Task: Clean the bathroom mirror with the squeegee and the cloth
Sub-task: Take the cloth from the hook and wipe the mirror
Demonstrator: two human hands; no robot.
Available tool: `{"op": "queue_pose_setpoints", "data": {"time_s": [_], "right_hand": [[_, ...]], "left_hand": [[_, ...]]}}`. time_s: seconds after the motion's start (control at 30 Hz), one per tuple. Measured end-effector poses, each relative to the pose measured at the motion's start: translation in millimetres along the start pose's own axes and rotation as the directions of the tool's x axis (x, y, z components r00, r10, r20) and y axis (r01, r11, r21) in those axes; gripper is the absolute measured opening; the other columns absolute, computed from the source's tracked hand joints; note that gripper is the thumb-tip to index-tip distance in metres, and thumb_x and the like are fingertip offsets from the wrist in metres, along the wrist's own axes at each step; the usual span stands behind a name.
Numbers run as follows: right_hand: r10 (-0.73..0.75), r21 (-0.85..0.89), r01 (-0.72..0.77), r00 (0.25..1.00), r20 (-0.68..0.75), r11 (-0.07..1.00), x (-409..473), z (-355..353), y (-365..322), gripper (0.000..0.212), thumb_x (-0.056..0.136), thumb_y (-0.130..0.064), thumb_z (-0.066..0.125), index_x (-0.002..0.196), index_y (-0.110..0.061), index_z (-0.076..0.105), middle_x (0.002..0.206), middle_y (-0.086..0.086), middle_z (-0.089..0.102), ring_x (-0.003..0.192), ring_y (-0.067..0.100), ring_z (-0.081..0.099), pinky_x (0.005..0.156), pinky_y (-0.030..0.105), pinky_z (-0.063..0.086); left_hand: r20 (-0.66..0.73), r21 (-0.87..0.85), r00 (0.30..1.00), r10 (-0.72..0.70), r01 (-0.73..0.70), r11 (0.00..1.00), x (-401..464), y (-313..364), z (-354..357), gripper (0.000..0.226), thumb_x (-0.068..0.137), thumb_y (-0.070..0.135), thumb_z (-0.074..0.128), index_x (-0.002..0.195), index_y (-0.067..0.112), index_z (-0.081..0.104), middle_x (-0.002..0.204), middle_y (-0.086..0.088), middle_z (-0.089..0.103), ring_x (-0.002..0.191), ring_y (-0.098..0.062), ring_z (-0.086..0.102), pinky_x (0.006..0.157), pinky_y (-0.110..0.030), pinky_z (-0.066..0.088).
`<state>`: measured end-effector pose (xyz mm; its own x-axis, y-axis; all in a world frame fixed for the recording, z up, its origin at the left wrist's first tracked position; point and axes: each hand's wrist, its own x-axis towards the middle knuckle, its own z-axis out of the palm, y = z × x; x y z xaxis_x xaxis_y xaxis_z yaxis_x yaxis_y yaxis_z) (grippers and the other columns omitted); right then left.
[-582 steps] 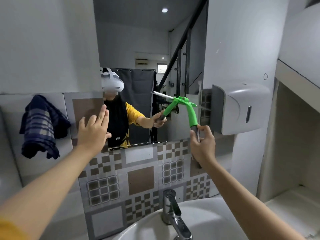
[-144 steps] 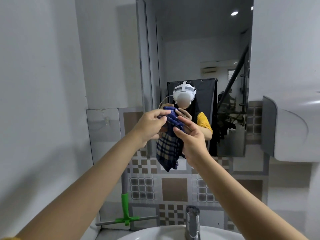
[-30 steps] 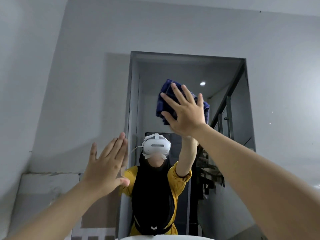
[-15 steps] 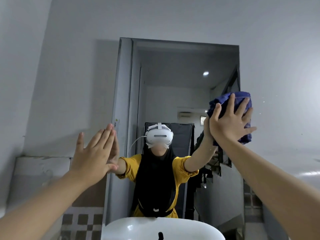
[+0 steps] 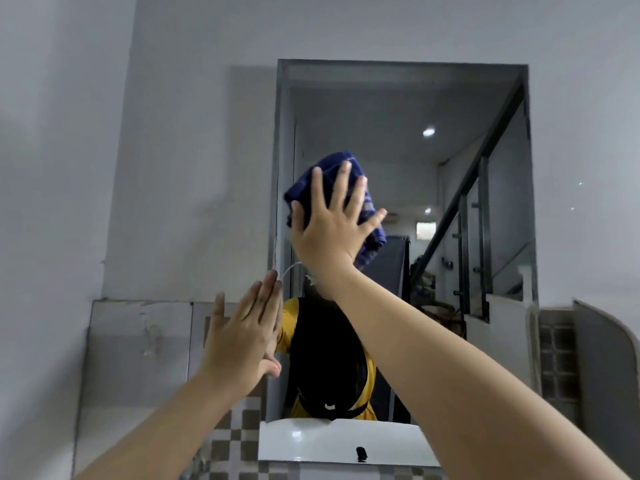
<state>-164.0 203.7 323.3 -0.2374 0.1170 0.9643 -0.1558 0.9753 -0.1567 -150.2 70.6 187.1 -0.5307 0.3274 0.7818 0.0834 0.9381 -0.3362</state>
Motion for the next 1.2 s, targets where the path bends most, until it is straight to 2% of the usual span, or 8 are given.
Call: {"op": "queue_pose_setpoints", "data": {"time_s": [0.17,0.3,0.47,0.7,0.83,0.93,1.07,1.2], "right_hand": [[-0.341,-0.069,0.343,0.939,0.035,0.937,-10,16,-17,0.058,0.093,-0.054,0.036,0.147,-0.033,0.027,0.161,0.005,0.012,0.147,0.032,0.008,0.106,0.07,0.009],[-0.613,-0.136,0.623,0.782,0.108,0.77,-19,11,16,0.058,0.092,-0.057,0.036,0.146,-0.036,0.032,0.16,0.001,0.018,0.147,0.03,0.013,0.109,0.069,0.013],[-0.696,-0.222,0.721,0.693,0.188,0.657,-26,-11,89,0.06,0.09,-0.06,0.036,0.146,-0.041,0.028,0.16,-0.002,0.019,0.147,0.027,0.015,0.109,0.065,0.013],[-0.396,-0.336,0.438,0.898,0.19,0.834,-37,-48,199,0.062,0.088,-0.062,0.03,0.147,-0.043,0.024,0.16,0.001,0.016,0.147,0.03,0.013,0.106,0.07,0.017],[-0.077,-0.317,0.102,0.993,0.089,0.943,-56,-59,240,0.062,0.089,-0.059,0.027,0.148,-0.042,0.019,0.161,0.001,0.011,0.148,0.029,0.008,0.106,0.07,0.013],[0.196,-0.242,-0.186,0.98,0.021,0.952,-66,-59,249,0.061,0.091,-0.059,0.025,0.148,-0.046,0.01,0.162,-0.003,0.001,0.148,0.027,0.001,0.108,0.072,0.011],[0.462,-0.123,-0.467,0.884,-0.066,0.876,-74,-45,216,0.057,0.094,-0.057,0.021,0.148,-0.045,0.008,0.162,-0.004,-0.002,0.148,0.027,-0.001,0.108,0.072,0.008],[0.52,-0.062,-0.525,0.85,-0.08,0.849,-88,-26,176,0.058,0.095,-0.056,0.02,0.15,-0.041,0.007,0.162,0.0,-0.002,0.148,0.031,-0.001,0.106,0.074,0.009]], "left_hand": [[-0.062,-0.06,0.998,-0.02,0.017,0.998,-15,1,8,0.134,0.026,0.064,0.08,0.137,0.002,0.038,0.144,-0.013,0.039,0.125,-0.029,0.048,0.093,-0.062,0.035],[-0.095,-0.128,0.995,-0.025,0.013,0.992,-23,1,16,0.12,0.038,0.056,0.083,0.137,0.005,0.039,0.144,-0.011,0.038,0.127,-0.027,0.045,0.095,-0.062,0.034],[-0.142,-0.144,0.99,-0.01,-0.01,0.989,-23,-1,18,0.1,0.063,0.056,0.068,0.142,0.008,0.03,0.15,-0.008,0.031,0.135,-0.025,0.033,0.106,-0.061,0.018],[-0.163,-0.111,0.986,0.047,-0.066,0.992,-21,-2,13,0.108,0.05,0.053,0.079,0.139,0.008,0.036,0.147,-0.009,0.036,0.131,-0.029,0.04,0.1,-0.06,0.024],[-0.147,-0.118,0.989,0.034,-0.052,0.992,-20,-1,16,0.111,0.05,0.051,0.08,0.14,0.007,0.034,0.15,-0.009,0.03,0.133,-0.027,0.036,0.1,-0.061,0.023],[-0.13,-0.122,0.991,0.033,-0.049,0.991,-21,1,23,0.11,0.057,0.051,0.076,0.144,0.007,0.023,0.154,-0.008,0.019,0.139,-0.025,0.022,0.102,-0.061,0.016],[-0.113,-0.153,0.994,0.012,-0.029,0.988,-23,2,33,0.1,0.071,0.049,0.065,0.147,0.011,0.012,0.158,-0.003,0.001,0.144,-0.019,-0.002,0.108,-0.05,-0.017],[-0.158,-0.159,0.987,0.021,-0.047,0.986,-37,5,37,0.08,0.084,0.049,0.051,0.146,0.009,0.02,0.157,-0.004,0.008,0.143,-0.019,0.0,0.109,-0.051,-0.013]]}}
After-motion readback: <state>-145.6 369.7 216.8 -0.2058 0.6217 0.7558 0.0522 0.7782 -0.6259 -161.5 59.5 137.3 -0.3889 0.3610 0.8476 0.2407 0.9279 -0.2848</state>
